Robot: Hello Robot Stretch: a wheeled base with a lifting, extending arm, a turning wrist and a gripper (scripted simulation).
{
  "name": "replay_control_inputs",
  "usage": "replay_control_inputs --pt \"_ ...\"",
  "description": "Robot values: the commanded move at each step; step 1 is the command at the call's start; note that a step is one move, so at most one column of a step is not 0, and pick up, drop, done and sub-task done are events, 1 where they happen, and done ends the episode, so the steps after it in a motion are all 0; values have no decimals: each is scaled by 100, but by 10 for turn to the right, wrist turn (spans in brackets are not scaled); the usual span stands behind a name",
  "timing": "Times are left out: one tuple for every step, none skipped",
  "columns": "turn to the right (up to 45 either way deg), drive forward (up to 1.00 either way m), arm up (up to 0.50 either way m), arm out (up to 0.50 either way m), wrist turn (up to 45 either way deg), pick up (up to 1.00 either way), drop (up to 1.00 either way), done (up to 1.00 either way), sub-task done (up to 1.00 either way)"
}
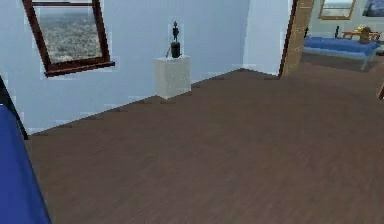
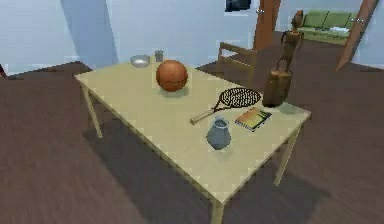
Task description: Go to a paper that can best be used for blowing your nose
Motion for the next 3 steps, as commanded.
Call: replay_control_inputs --pt "390 0 0 0 0 0 0 0 0" --pt "0 100 0 0 0 0 0 0 0" --pt "0 100 0 0 0 0 0 0 0"
